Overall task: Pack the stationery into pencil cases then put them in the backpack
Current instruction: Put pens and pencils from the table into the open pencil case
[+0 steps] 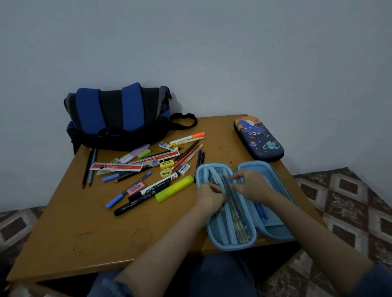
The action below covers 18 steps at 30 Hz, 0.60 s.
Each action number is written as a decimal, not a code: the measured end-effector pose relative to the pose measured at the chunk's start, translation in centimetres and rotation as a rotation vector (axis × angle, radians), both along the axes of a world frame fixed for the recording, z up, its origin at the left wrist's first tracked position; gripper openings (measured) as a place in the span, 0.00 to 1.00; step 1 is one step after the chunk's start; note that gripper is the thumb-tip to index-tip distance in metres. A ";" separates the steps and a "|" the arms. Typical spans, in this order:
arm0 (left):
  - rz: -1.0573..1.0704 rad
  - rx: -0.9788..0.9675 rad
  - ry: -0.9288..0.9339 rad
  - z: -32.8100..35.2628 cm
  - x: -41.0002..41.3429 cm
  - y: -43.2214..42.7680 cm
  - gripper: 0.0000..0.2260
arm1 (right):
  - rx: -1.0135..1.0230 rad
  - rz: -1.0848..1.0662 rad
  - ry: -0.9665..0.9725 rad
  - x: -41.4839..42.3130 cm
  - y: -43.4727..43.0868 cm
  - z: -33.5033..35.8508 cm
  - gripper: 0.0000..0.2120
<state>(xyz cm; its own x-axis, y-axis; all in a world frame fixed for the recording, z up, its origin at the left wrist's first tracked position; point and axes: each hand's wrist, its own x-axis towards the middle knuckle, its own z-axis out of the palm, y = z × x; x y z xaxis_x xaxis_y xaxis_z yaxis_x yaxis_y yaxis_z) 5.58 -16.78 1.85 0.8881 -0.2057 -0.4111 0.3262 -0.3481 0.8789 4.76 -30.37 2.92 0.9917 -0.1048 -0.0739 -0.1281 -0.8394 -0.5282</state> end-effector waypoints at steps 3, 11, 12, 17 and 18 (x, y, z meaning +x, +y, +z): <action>-0.021 0.229 -0.269 0.5 0.3 1.5 0.05 | -0.195 0.098 0.074 -0.1 0.4 0.0 0.27; 0.174 0.622 -0.547 -0.5 3.4 12.7 0.09 | -0.314 0.099 0.086 0.4 1.3 -0.2 0.22; 0.194 0.651 -0.552 -0.5 3.7 14.3 0.10 | -0.329 0.097 0.089 0.5 1.3 -0.3 0.21; 0.249 0.775 -0.553 -0.6 5.3 20.6 0.09 | -0.351 0.073 0.084 0.5 1.4 -0.7 0.21; 0.264 0.787 -0.552 -0.5 5.6 21.3 0.10 | -0.351 0.070 0.080 0.5 1.5 -0.7 0.21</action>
<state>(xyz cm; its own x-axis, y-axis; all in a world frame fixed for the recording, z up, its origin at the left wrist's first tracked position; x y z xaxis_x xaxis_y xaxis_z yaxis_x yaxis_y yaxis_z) 11.13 4.54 1.32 0.9739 0.1797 0.1386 0.0924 -0.8718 0.4810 5.28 -28.89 2.21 0.9900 -0.0692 -0.1229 -0.0927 -0.9760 -0.1970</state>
